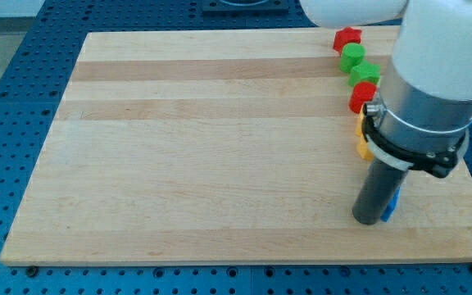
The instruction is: Adjust blue blocks and yellow blocks in a line
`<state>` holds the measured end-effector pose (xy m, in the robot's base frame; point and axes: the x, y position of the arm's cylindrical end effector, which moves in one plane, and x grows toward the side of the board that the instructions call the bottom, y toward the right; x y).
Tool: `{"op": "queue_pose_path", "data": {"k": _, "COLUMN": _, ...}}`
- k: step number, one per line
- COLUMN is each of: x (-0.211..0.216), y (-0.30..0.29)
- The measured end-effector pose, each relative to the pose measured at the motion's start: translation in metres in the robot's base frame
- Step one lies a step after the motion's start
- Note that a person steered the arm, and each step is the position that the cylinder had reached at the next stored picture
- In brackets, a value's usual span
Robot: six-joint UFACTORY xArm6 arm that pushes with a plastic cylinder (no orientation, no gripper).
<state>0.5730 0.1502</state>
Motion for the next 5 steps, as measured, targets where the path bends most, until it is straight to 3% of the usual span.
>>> {"op": "queue_pose_path", "data": {"k": 2, "x": 0.001, "y": 0.016}}
{"op": "queue_pose_path", "data": {"k": 3, "x": 0.045, "y": 0.015}}
{"op": "queue_pose_path", "data": {"k": 5, "x": 0.025, "y": 0.116}}
